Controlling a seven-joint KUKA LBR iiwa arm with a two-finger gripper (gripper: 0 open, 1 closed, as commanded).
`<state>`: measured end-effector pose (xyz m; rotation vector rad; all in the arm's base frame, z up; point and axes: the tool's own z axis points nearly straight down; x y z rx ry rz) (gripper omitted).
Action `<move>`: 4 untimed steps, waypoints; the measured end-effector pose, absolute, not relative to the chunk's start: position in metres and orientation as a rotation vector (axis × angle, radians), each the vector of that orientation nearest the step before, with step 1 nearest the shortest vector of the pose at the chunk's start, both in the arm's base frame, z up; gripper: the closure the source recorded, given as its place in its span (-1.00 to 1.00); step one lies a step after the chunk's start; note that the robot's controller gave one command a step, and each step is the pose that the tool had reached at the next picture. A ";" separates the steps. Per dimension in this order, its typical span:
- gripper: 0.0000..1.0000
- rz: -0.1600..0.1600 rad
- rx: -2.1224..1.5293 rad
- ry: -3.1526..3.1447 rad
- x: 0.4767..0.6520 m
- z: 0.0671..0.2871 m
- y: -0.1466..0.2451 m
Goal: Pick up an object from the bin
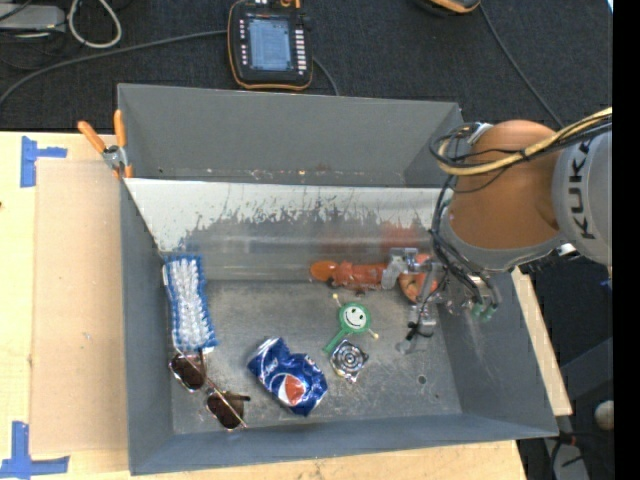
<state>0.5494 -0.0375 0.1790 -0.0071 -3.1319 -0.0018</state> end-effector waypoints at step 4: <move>-1.00 -0.012 1.065 -2.942 0.518 0.098 0.017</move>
Offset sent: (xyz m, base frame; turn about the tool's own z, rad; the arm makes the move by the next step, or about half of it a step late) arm -0.0116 0.0406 -0.1090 -0.3413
